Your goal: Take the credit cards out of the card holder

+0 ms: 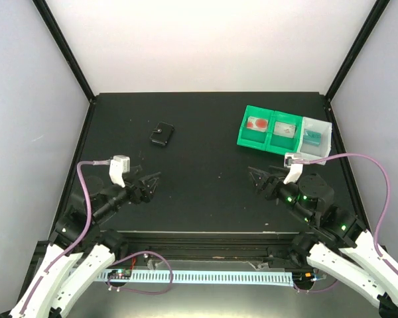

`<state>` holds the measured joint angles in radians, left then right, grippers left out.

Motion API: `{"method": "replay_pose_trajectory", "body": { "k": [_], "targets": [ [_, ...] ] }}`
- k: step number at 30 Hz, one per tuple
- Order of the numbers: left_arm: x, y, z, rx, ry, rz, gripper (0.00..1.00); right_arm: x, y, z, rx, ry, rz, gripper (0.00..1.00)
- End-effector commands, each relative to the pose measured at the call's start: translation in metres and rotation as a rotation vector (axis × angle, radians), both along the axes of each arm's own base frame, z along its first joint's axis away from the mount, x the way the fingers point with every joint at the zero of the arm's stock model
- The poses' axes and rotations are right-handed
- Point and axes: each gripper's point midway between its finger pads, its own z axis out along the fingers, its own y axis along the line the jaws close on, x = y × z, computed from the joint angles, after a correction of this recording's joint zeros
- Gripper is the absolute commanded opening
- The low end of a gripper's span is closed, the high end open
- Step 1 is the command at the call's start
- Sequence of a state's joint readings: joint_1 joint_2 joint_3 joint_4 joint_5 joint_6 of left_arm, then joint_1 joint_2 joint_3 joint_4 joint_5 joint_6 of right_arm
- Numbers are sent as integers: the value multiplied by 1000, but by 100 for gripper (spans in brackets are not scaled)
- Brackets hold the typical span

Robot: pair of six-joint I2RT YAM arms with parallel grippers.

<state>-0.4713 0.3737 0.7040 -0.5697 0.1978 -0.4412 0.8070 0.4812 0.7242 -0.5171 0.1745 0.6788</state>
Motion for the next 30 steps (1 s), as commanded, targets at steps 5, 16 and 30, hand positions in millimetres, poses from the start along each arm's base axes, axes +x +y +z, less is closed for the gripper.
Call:
{"method": "replay_pose_trajectory", "body": {
  "k": [5, 16, 30],
  "targets": [
    [10, 5, 7, 10, -6, 50, 99, 1, -2, 0, 10, -11, -12, 100],
    [62, -19, -39, 137, 192, 51, 99, -2, 9, -4, 33, -9, 45, 100],
    [204, 9, -86, 247, 413, 264, 66, -16, 5, 1, 41, -7, 86, 100]
  ]
}}
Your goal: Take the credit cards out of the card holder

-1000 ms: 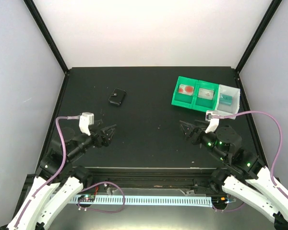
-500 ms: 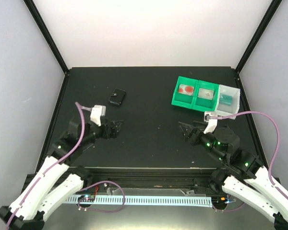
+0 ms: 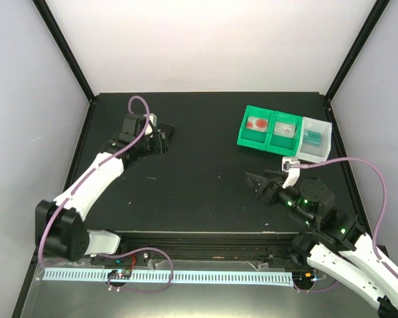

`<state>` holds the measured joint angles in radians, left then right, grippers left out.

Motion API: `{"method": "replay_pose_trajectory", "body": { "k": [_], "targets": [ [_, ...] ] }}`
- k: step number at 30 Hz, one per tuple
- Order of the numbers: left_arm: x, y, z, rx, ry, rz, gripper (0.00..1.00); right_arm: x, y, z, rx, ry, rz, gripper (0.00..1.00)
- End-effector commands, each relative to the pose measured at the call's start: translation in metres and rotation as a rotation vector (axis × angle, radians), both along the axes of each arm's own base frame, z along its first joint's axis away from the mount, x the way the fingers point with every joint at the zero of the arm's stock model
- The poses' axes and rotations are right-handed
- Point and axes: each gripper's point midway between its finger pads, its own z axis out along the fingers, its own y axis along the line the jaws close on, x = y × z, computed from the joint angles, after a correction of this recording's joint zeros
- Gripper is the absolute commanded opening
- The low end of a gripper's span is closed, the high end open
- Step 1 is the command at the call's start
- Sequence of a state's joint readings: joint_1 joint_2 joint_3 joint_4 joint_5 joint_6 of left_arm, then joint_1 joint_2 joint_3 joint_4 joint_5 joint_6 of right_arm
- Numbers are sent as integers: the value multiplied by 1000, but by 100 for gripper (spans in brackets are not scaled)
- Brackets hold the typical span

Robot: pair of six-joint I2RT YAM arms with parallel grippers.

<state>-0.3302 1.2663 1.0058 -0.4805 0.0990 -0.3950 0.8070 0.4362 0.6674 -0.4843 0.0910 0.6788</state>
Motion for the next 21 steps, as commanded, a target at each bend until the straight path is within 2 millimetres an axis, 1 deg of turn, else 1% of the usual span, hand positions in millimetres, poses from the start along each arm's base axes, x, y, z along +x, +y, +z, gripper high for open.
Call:
{"method": "replay_pose_trajectory", "body": {
  "k": [1, 2, 5, 6, 9, 13, 17, 21],
  "targets": [
    [47, 19, 7, -17, -22, 87, 64, -6, -6, 9, 10, -3, 1, 100],
    [57, 29, 7, -29, -28, 130, 62, -6, -6, 9, 11, 1, -1, 100],
    [81, 43, 7, -110, -54, 196, 56, -8, -7, 9, 22, 14, -2, 100],
    [87, 46, 4, -138, -48, 205, 55, -9, -7, 9, 28, 19, 2, 100],
    [106, 54, -14, -198, -12, 212, 45, -12, -7, 12, 48, 26, 10, 100],
    [120, 56, -39, -206, 11, 227, 43, -16, -3, 11, 81, 33, 36, 96],
    [131, 70, -73, -265, 85, 279, 39, -17, 3, 6, 104, 64, 60, 94],
    [139, 82, -89, -304, 91, 308, 39, -19, 5, 2, 101, 91, 68, 94]
  ]
}}
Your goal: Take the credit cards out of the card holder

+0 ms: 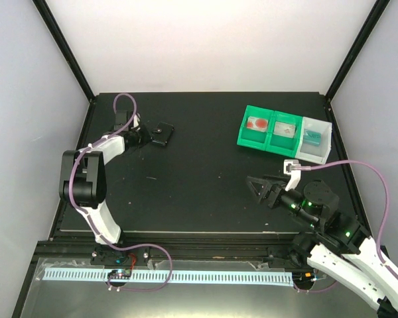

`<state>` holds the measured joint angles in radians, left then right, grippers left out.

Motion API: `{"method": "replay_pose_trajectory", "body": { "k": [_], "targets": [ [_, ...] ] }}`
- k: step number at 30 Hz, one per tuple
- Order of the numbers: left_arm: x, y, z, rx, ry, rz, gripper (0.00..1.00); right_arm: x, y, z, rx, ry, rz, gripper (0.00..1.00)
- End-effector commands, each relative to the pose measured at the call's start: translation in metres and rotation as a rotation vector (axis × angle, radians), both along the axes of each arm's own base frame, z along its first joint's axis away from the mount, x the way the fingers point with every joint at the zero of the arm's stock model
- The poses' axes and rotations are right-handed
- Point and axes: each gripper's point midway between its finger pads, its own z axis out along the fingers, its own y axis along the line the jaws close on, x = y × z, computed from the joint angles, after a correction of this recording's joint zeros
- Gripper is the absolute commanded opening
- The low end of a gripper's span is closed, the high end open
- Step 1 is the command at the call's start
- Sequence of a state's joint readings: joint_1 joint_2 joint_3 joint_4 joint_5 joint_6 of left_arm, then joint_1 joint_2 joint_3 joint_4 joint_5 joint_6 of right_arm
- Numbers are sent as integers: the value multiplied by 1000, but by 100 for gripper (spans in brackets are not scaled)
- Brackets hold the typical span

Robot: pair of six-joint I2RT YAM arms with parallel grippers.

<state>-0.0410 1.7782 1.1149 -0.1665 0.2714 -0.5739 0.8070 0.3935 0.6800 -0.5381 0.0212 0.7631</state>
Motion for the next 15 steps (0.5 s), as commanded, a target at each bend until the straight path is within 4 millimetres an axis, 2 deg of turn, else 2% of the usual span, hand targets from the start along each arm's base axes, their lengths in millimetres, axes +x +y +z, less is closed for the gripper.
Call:
{"method": "replay_pose_trajectory", "body": {
  "k": [1, 9, 15],
  "targets": [
    [26, 12, 11, -75, -81, 38, 39, -3, 4, -1, 28, 28, 18, 94],
    [35, 13, -27, -189, -33, 36, 37, 0, -1, -10, 19, 47, -17, 94],
    [40, 12, -38, -208, -33, 23, 37, 0, -3, -13, 13, 60, -26, 94]
  ]
}}
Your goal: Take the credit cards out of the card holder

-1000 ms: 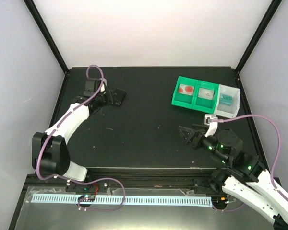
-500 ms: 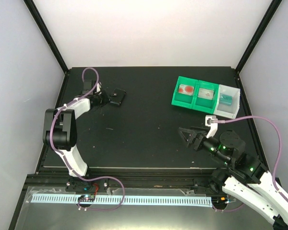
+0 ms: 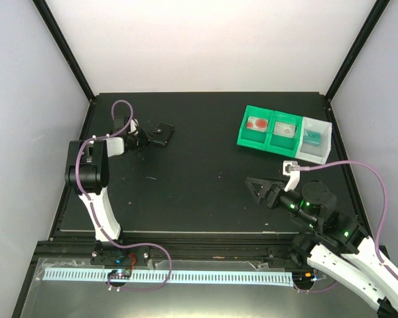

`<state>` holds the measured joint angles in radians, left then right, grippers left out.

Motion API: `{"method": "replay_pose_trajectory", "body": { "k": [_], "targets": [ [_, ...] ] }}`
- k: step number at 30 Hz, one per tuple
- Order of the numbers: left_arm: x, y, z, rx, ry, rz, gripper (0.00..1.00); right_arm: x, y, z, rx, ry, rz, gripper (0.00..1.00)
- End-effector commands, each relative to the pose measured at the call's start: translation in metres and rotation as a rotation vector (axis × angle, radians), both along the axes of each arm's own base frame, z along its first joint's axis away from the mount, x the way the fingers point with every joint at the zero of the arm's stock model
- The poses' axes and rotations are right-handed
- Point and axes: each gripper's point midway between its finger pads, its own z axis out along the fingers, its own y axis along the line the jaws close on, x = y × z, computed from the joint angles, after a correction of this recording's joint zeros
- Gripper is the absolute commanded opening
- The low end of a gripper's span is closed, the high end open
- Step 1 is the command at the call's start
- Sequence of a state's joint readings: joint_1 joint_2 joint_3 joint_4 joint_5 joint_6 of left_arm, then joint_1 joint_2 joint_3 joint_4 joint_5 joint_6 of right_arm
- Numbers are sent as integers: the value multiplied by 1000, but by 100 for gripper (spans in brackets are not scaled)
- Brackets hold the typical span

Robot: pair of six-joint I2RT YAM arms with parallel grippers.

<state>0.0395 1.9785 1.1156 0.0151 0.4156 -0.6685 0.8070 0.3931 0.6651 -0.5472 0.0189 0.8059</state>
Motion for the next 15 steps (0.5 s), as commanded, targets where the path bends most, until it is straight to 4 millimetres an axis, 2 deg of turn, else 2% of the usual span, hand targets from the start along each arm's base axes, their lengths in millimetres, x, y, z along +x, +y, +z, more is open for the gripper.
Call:
{"method": "replay_pose_trajectory", "body": {
  "k": [1, 4, 12, 15],
  "targets": [
    [20, -2, 16, -42, -83, -19, 37, 0, -4, -6, -2, 19, -18, 94],
    [21, 0, 7, -43, -66, -15, 35, -2, -5, -8, -3, 28, -20, 94],
    [21, 0, 9, -44, -61, -16, 2, -5, -12, -9, 17, 45, -41, 94],
    [16, -6, 15, -74, -75, -42, 2, -6, -15, -6, 9, 44, -46, 94]
  ]
}}
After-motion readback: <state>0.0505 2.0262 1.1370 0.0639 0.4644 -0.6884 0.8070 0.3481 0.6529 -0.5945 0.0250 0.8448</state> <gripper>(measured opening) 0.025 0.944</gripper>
